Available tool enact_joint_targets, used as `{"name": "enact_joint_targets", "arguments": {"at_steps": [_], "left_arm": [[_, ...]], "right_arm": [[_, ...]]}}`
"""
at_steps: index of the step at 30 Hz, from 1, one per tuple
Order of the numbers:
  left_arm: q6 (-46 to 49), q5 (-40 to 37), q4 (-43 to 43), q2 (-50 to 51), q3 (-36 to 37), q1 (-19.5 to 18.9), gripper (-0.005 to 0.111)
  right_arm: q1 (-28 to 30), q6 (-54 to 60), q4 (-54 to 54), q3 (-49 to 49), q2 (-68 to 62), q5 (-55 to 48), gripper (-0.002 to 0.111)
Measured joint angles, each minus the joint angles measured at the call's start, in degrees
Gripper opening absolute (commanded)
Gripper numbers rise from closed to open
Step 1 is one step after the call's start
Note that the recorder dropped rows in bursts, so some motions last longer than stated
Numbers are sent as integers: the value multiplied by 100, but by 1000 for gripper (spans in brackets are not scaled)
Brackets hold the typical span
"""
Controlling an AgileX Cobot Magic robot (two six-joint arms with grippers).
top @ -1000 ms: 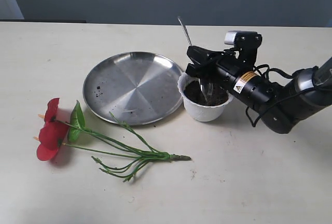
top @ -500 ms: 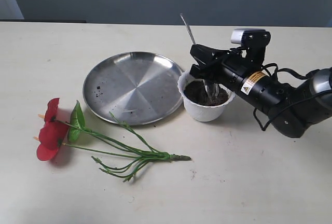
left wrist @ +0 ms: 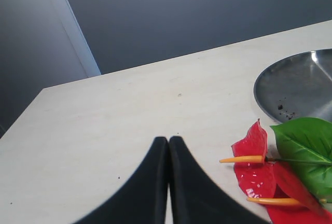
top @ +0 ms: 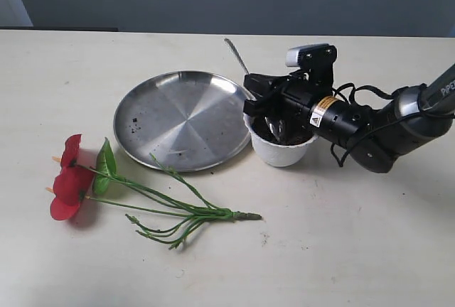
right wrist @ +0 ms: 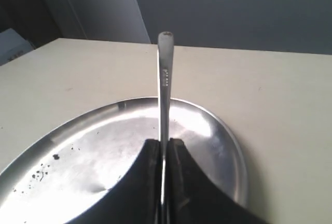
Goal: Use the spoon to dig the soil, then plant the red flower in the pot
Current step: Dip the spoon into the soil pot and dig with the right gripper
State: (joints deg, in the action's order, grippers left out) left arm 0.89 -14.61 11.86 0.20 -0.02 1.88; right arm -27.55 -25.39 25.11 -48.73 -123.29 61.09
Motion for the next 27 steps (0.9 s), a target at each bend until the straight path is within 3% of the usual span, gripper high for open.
{"name": "enact_joint_targets", "arguments": {"at_steps": [11, 17, 27], "left_arm": [[0, 0, 0, 0, 0, 0, 0], [0, 0, 0, 0, 0, 0, 0], [0, 0, 0, 0, 0, 0, 0]], "right_arm": [[0, 232, -73, 317, 246, 760, -1], [0, 244, -318, 567, 358, 192, -1], [0, 244, 67, -123, 88, -247, -1]]}}
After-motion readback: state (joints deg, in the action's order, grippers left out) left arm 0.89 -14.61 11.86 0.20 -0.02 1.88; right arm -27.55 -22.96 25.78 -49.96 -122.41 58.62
